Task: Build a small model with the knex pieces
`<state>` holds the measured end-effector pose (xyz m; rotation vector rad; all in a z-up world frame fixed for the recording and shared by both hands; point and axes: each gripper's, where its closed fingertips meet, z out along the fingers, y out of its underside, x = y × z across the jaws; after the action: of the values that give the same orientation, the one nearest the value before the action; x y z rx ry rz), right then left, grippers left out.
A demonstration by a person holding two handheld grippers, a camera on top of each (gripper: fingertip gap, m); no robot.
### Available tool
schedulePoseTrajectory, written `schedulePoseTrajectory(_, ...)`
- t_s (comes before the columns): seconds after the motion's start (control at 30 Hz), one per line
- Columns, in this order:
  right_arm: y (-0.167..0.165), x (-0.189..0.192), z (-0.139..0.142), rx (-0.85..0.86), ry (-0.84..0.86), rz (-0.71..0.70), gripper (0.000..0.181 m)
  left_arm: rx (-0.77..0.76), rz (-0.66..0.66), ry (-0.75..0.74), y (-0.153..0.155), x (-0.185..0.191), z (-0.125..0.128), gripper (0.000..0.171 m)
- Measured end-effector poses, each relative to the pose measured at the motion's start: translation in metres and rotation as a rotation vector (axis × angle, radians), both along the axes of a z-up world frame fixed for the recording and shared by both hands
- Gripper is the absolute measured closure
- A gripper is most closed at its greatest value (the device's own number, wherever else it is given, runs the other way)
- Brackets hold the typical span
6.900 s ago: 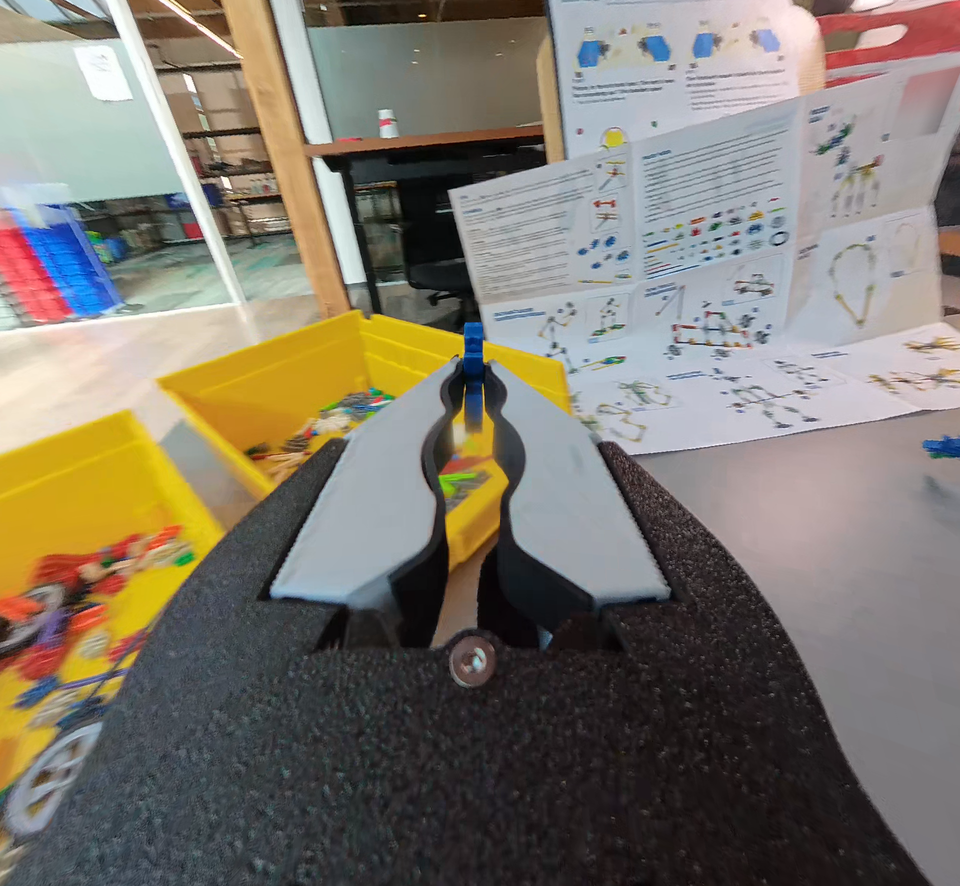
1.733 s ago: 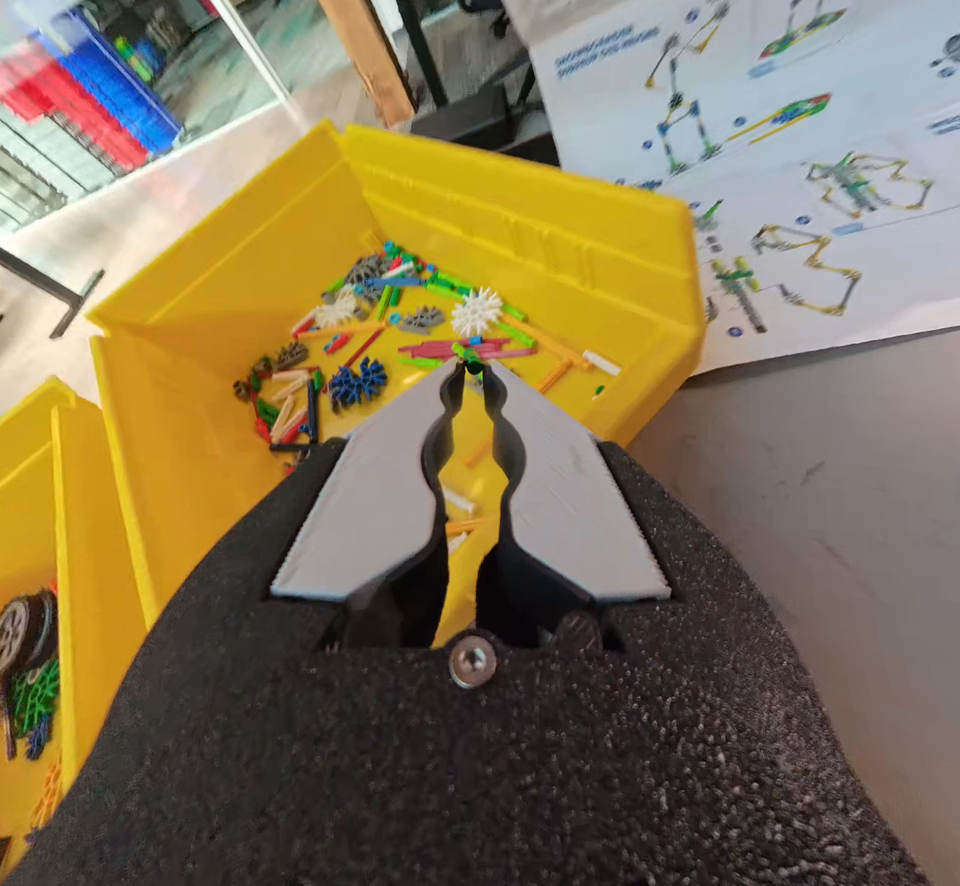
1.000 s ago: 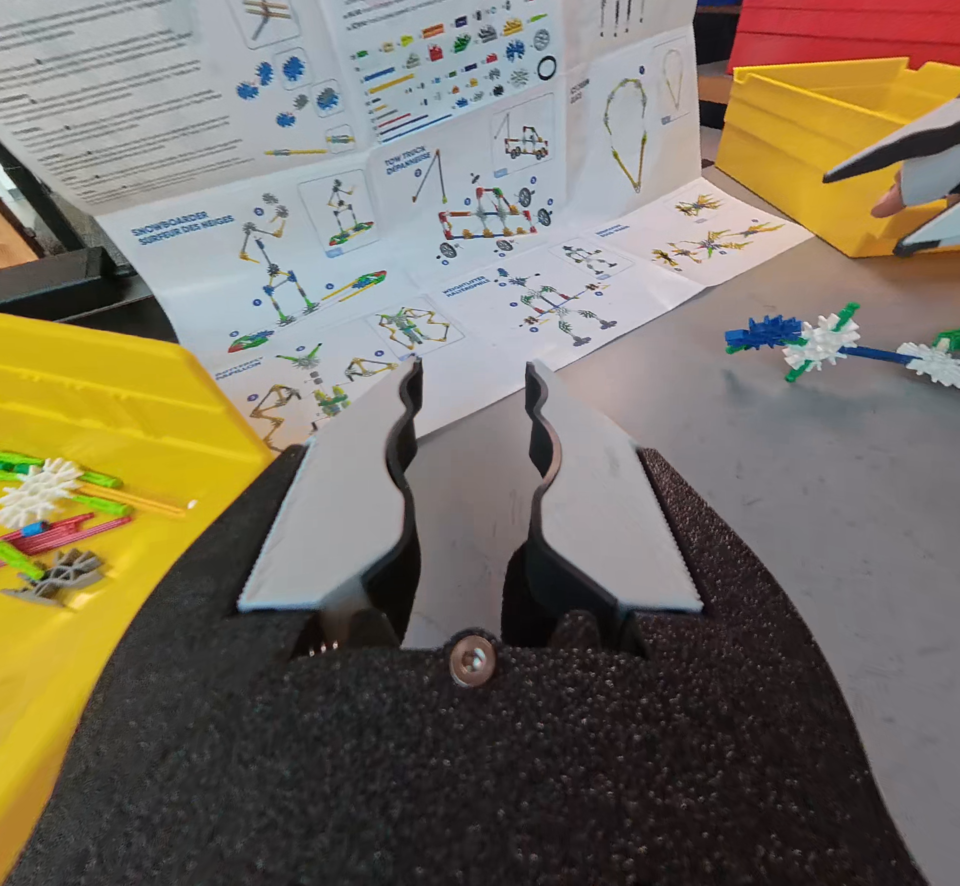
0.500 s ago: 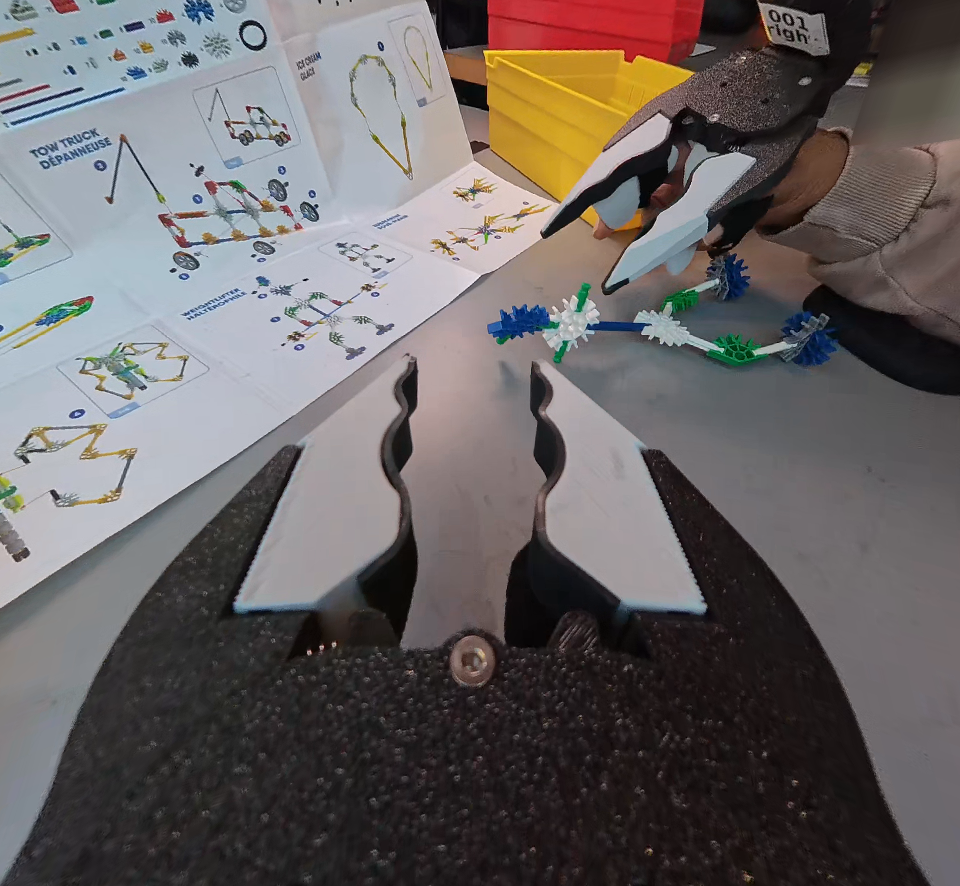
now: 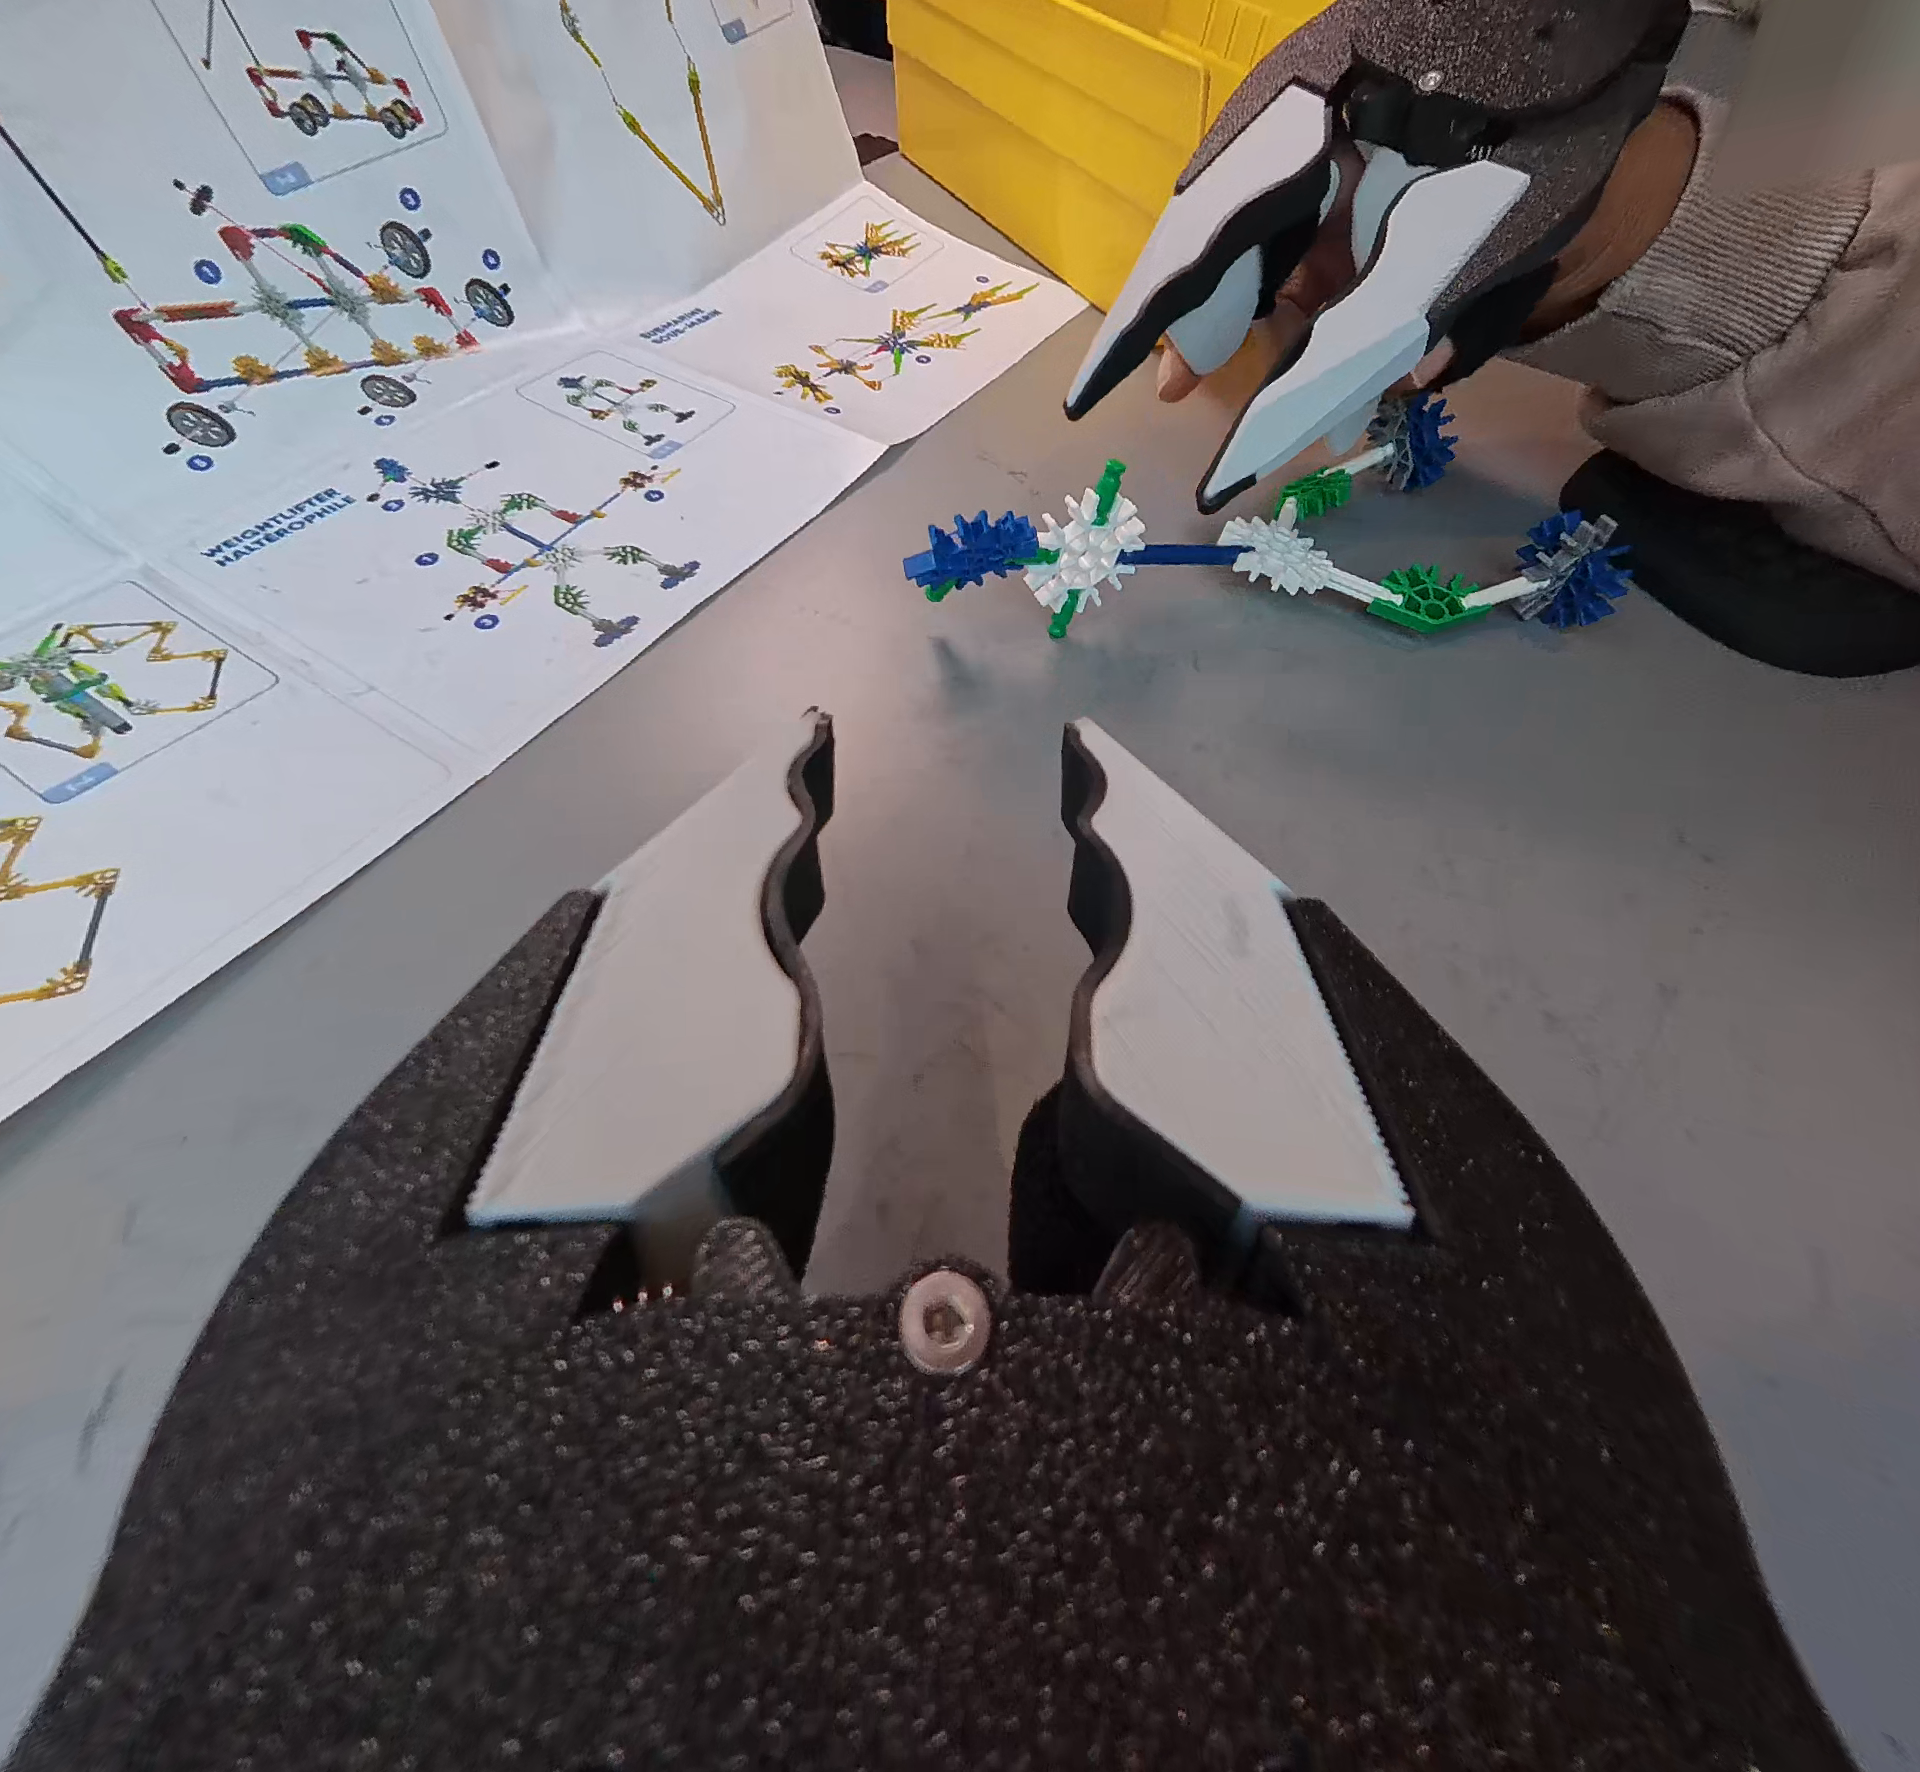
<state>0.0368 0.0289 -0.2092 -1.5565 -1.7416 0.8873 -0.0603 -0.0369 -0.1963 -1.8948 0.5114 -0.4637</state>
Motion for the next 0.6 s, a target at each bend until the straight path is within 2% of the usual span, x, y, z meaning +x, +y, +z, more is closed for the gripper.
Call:
schedulePoseTrajectory(0.07,-0.005,-0.009,-0.006,0.003,-0.007,-0.006,0.133,-0.017,-0.013,0.020,0.000,0.003,-0.004,0.128)
schedulePoseTrajectory(0.2,-0.008,-0.019,-0.013,0.124,-0.049,-0.007,0.157,-0.045,-0.046,0.071,-0.002,0.009,-0.014,0.128)
schedulePoseTrajectory(0.33,-0.017,-0.028,-0.017,0.129,-0.057,0.020,0.173,-0.047,-0.064,0.109,-0.004,0.013,-0.018,0.128)
schedulePoseTrajectory(0.47,-0.044,-0.028,-0.005,0.060,-0.007,0.155,0.175,-0.025,-0.073,0.088,-0.005,0.015,-0.013,0.127)
schedulePoseTrajectory(0.6,-0.088,-0.020,0.014,-0.095,0.061,0.357,0.175,0.103,-0.184,0.004,-0.016,0.031,0.015,0.120)
